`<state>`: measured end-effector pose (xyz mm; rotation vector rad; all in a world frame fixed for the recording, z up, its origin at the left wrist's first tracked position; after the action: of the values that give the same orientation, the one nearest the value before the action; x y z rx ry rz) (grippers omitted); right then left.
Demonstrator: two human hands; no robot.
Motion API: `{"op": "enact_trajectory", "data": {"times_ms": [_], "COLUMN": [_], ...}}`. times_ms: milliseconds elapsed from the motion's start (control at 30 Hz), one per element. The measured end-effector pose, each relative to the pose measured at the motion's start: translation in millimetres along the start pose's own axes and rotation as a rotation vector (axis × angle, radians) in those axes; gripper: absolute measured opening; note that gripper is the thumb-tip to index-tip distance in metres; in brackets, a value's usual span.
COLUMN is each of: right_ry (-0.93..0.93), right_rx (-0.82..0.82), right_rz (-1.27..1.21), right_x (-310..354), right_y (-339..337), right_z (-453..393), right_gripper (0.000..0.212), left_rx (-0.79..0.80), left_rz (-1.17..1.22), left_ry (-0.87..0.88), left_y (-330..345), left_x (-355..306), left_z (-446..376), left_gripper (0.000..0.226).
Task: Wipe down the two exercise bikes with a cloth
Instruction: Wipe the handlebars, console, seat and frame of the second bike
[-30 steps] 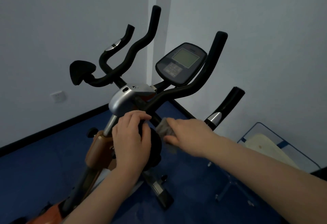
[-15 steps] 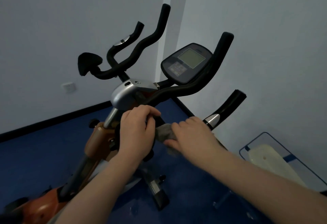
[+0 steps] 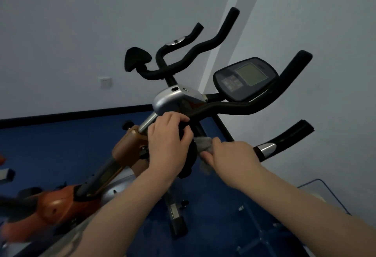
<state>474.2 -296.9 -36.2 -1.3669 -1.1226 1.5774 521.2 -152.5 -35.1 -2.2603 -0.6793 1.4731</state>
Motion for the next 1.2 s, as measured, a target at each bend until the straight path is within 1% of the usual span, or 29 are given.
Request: {"op": "enact_trajectory", "data": {"times_ms": [67,100,167,233,300,400,433,500,600,633,733,800,833,900,967,1000,1067,1133,1167,1200], "right_ry": [0.023,0.045,0.11,0.101,0.093,0.169,0.19,0.211,0.165,0.136,0.126,0.183,0.214,0.241,0.208,0.168,0.04,-0.134,-0.178,-0.168], "right_rx": [0.096,0.123,0.105,0.031,0.062,0.186,0.191,0.135,0.04,0.032,0.106,0.144,0.12,0.021,-0.059,-0.089,-0.139,-0.187,-0.244,-0.307], "right_rz": [-0.043,-0.102,-0.261,-0.276,-0.298,-0.433,-0.478,-0.539,-0.452,-0.408,-0.393,-0.435,-0.452,-0.436,-0.316,-0.249,-0.199,-0.171,-0.127,-0.085], "right_x": [7,6,-1,-2,-1,-5,-4,-1,2,1,-6,-5,-2,2,3,1,-5,-19,-35,-56], "right_y": [3,4,5,7,9,7,6,3,3,4,8,8,6,4,2,2,-4,-14,-18,-21], "right_z": [-28,-37,-38,-25,-23,-49,-55,-55,-28,-19,-19,-35,-40,-38,-20,-8,14,35,45,55], "right_gripper": [0.053,0.053,0.051,0.047,0.047,0.052,0.053,0.05,0.047,0.048,0.053,0.055,0.055,0.053,0.05,0.049,0.048,0.045,0.043,0.042], "left_rx": [-0.019,-0.019,-0.009,-0.002,-0.008,-0.004,-0.002,0.005,-0.001,-0.004,-0.01,-0.003,0.003,0.02,0.043,0.055,0.093,0.149,0.184,0.222], "left_rz": [0.011,0.015,0.014,0.019,0.027,0.038,0.042,0.047,0.041,0.037,0.03,0.023,0.022,0.025,0.023,0.021,0.034,0.078,0.1,0.116], "left_ry": [-0.019,-0.032,-0.035,-0.023,-0.025,-0.025,-0.026,-0.022,-0.005,0.002,0.014,0.017,0.018,0.013,0.011,0.014,0.05,0.15,0.198,0.236], "left_y": [-1,-2,-2,-3,-3,-1,-1,-2,-2,-2,-1,-1,-1,-2,-2,-2,-2,1,3,6], "left_x": [1,2,3,2,1,2,3,3,3,3,3,2,2,1,0,-1,-9,-26,-37,-47], "left_z": [0,0,1,1,0,0,0,0,1,1,0,0,0,1,0,0,0,2,4,7], "left_gripper": [0.015,0.016,0.016,0.017,0.018,0.019,0.019,0.018,0.019,0.019,0.018,0.017,0.016,0.015,0.017,0.018,0.021,0.022,0.022,0.022]}}
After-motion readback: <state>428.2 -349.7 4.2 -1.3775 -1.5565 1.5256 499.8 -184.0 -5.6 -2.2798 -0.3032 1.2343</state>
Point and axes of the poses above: each hand's wrist, its own z-axis away from the middle knuckle, its own y-axis out of the palm, x = y × z, the point moved 6 cm from there along -z, towards the middle knuckle, and after that the axes turned 3 degrees about -y, right-handed, at the moved point
